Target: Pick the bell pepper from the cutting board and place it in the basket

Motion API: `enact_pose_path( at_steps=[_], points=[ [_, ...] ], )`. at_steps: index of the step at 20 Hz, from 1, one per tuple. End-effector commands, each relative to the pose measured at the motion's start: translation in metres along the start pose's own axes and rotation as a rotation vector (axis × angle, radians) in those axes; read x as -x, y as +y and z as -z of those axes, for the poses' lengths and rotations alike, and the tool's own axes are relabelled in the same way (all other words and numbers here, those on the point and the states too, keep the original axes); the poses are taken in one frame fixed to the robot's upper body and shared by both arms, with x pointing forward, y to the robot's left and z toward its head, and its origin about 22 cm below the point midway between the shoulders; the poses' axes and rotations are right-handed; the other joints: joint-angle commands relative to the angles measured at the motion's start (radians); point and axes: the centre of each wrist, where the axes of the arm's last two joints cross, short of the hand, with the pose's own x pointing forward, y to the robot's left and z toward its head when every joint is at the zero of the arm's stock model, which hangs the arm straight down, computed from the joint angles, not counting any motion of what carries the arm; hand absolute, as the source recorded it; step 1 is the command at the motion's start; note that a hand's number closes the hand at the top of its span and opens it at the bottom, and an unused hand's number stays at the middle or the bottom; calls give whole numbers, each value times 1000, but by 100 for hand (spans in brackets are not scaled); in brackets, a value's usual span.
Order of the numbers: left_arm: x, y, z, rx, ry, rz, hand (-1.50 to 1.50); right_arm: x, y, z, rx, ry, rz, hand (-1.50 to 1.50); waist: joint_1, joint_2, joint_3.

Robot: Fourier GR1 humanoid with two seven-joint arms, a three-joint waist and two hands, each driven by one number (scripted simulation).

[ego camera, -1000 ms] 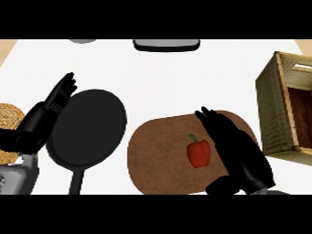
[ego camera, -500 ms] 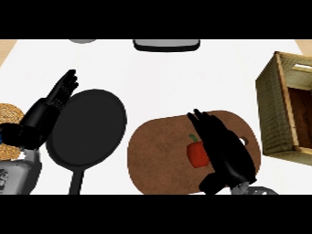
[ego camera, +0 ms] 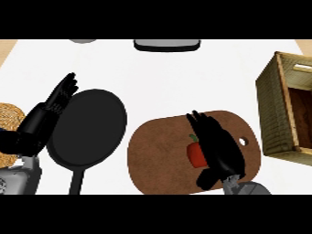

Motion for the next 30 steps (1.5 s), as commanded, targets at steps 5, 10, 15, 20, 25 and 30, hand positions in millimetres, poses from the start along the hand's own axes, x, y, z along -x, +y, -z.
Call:
enact_pose_path(
  at_steps=[5, 10, 15, 20, 25, 30],
  points=[
    [-6, 2, 10, 6, -9, -15, 0, 21, 8, 15, -59, 28, 10, -150, -1, 0, 0],
    [1, -22, 18, 15, 15, -19, 0, 14, 39, 38, -113, 2, 9, -150, 0, 2, 0],
    [6, -3, -6, -10, -6, -5, 0, 7, 42, 26, -172, -14, -70, 150, 3, 0, 0],
    [14, 21, -11, -10, -15, -12, 0, 26, 53, 16, -152, -36, -101, 150, 0, 0, 0],
    [10, 22, 1, -3, -11, 4, 0, -7, 61, 8, -104, -113, -201, 150, -2, 0, 0],
    [1, 4, 2, -26, 9, -8, 0, 23, 22, -104, -73, -73, -115, 150, -33, -8, -1]
  ],
)
